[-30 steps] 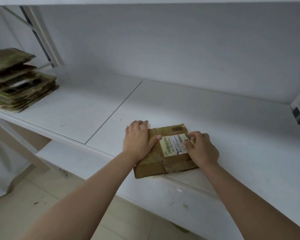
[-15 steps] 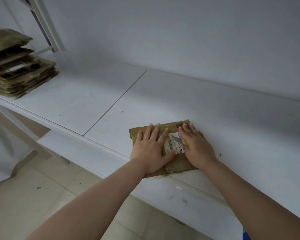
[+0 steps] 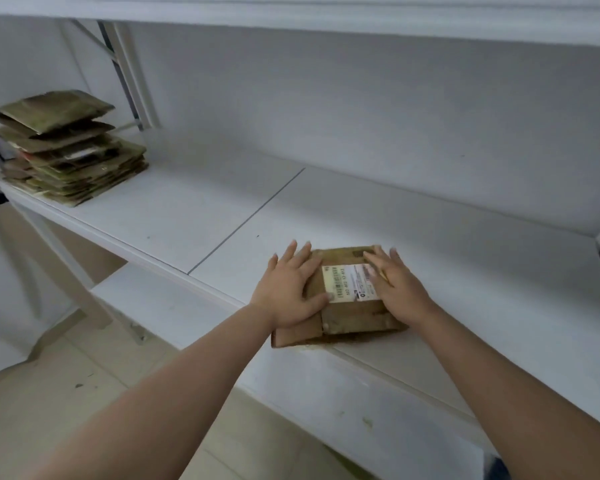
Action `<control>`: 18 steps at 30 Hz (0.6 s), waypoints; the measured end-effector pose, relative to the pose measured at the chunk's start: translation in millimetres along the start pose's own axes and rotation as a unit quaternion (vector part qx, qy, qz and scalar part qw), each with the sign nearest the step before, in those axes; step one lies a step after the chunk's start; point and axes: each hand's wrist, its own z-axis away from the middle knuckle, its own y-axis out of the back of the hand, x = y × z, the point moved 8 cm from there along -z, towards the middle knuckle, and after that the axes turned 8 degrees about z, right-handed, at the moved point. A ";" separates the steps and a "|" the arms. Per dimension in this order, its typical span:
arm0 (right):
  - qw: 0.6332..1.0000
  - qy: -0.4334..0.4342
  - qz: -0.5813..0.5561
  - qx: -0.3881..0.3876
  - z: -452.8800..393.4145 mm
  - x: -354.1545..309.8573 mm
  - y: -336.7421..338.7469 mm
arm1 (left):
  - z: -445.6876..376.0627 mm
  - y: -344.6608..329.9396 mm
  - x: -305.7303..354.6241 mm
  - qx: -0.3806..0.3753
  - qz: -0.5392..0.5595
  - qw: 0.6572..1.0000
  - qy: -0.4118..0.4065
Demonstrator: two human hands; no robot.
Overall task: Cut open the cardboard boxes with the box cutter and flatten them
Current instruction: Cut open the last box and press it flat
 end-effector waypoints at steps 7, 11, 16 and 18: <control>0.994 -0.015 0.089 0.068 9.4 -8.2 4.6 | 33.7 9.2 -25.2 0.107 0.074 0.978 0.164; 0.981 -0.054 0.186 0.010 17.0 6.4 -21.3 | 48.6 -6.5 -35.1 0.131 0.139 0.958 0.214; 0.966 -0.054 0.252 0.011 23.4 19.6 -42.8 | 54.5 -37.1 -29.3 0.076 -0.008 0.971 0.225; 0.966 -0.057 0.250 0.032 22.5 18.4 -42.9 | 52.7 -40.5 -31.6 0.072 -0.031 0.970 0.231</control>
